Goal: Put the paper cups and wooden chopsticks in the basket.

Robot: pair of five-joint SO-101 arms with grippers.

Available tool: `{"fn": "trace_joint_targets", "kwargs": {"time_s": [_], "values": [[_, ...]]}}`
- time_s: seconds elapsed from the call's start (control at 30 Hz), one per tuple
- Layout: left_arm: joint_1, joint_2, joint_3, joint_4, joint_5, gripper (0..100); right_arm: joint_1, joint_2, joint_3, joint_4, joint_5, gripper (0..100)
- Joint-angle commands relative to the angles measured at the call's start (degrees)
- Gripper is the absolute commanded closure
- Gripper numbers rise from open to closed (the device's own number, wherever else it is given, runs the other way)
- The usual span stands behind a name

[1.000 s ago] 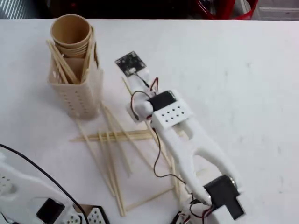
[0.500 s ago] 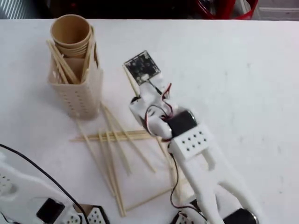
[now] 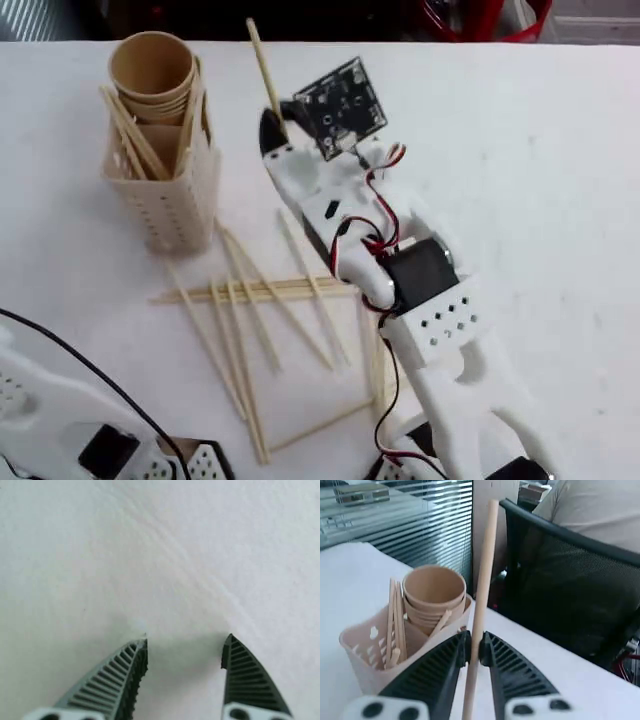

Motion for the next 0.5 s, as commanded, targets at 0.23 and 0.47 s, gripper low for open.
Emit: {"fn": "trace_joint_targets", "kwargs": {"time_s": [0.23, 0.47], "values": [[4.2, 1.1, 1.9, -1.3, 0.9, 76, -10.8, 18.1, -19.4, -21.2, -0.1, 98.1], [5.8, 1.1, 2.0, -1.0, 0.9, 76, -11.7, 29.5, -26.2, -32.0, -0.1, 98.0]]}}
